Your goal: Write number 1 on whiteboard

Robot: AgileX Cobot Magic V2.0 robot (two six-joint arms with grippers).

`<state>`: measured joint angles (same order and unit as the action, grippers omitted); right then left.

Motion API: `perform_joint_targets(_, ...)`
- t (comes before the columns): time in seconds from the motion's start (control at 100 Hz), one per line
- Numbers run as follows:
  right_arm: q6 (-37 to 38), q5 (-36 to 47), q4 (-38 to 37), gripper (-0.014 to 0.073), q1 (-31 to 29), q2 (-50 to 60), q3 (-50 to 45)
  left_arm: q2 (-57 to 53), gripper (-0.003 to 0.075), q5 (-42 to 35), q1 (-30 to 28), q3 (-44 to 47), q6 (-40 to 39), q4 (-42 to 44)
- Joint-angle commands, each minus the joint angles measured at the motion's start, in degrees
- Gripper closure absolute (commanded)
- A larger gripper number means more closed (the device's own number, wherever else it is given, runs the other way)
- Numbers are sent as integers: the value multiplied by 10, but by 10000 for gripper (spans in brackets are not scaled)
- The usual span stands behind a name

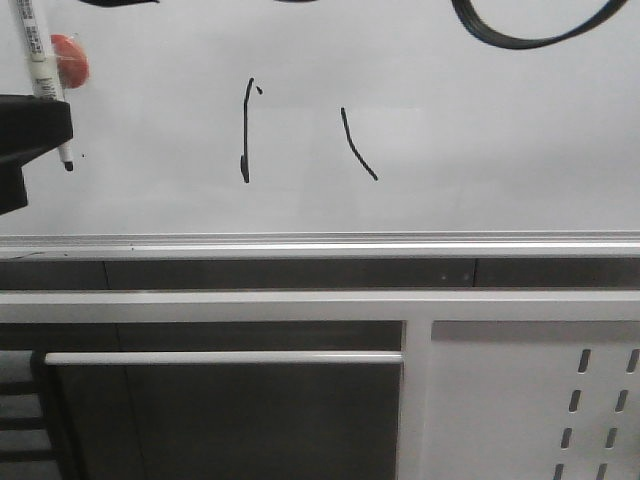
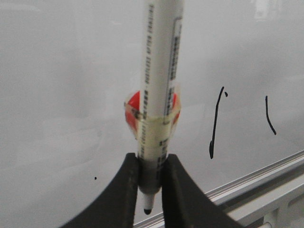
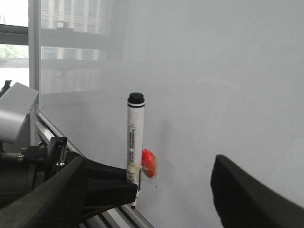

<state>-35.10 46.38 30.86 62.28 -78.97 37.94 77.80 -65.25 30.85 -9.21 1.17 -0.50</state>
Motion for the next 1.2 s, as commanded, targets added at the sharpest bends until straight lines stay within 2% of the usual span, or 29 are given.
perform_joint_targets(0.0,-7,37,-11,99,0,19,16,-9,739,-89,-2,-8,0,-20)
perform_joint_targets(0.5,-7,36,-11,99,0,19,16,62,739,-128,-2,-8,0,-39)
perform_joint_targets(1.19,-7,36,-11,100,0,19,16,64,739,-128,-2,-13,0,-75)
